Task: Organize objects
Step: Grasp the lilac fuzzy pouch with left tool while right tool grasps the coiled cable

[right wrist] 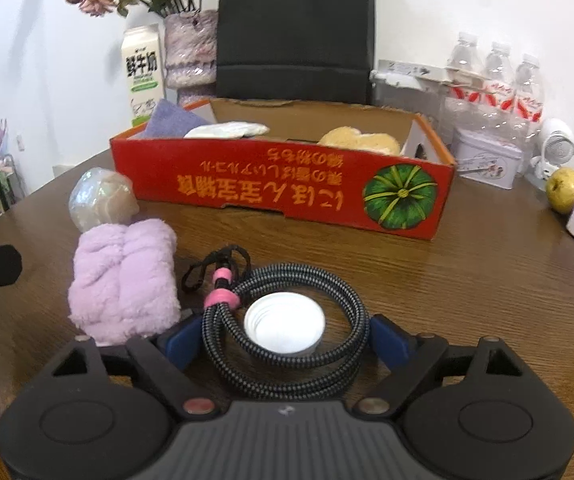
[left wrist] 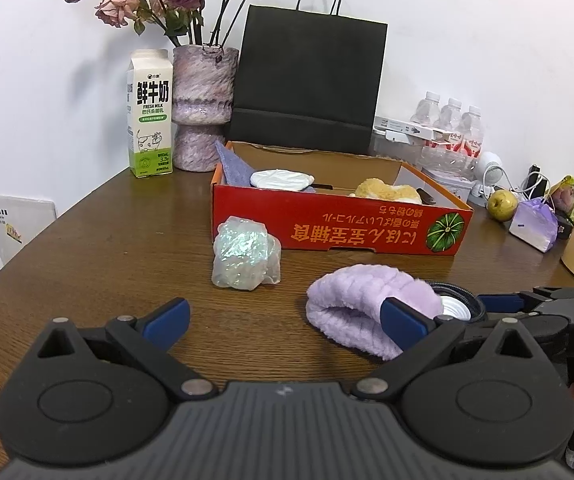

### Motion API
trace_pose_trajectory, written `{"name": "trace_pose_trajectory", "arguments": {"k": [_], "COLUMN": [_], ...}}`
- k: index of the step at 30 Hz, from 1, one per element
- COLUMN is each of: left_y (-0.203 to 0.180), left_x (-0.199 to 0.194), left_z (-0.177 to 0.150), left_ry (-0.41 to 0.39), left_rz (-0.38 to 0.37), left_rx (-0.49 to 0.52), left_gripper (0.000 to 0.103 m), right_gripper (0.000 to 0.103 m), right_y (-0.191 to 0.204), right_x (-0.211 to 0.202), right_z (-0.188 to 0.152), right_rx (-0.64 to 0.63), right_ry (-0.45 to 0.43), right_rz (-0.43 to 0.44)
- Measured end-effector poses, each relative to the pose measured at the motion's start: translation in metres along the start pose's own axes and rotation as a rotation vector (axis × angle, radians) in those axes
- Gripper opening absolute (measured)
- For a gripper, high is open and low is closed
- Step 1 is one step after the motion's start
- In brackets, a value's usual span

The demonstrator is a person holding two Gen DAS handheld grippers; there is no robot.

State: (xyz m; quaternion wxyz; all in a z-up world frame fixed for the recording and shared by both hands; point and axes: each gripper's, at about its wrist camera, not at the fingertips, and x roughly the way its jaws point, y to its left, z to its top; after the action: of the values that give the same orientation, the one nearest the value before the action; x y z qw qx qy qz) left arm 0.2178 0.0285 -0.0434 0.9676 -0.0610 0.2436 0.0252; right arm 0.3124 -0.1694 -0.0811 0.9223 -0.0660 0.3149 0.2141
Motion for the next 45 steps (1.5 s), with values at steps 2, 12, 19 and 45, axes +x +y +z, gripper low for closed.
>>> {"name": "trace_pose_trajectory", "arguments": {"k": [2,12,19,45], "left_y": [0.001,0.001,-0.001,-0.071], "left_x": [0.000,-0.001,0.001,0.052], "left_z": [0.000,0.000,-0.001,0.012], "left_ry": [0.000,0.001,0.010,0.112], "left_rz": [0.000,-0.002,-0.006,0.051], "left_rx": [-0.004,-0.008,-0.004,-0.058], "left_gripper": [0.103,0.103,0.103,0.103], "right_gripper": [0.088,0.087,0.087,0.087], "right_y": [-0.001,0.006,0.000,-0.049], "right_x": [-0.006,-0.037,-0.057,-0.092], "right_z": [-0.001,-0.010,-0.015,-0.017], "right_rx": [0.009,-0.012,0.012,0.061], "right_ry": [-0.033,-0.172,-0.240,-0.353], "right_rz": [-0.015,-0.097,-0.152,-0.178]}}
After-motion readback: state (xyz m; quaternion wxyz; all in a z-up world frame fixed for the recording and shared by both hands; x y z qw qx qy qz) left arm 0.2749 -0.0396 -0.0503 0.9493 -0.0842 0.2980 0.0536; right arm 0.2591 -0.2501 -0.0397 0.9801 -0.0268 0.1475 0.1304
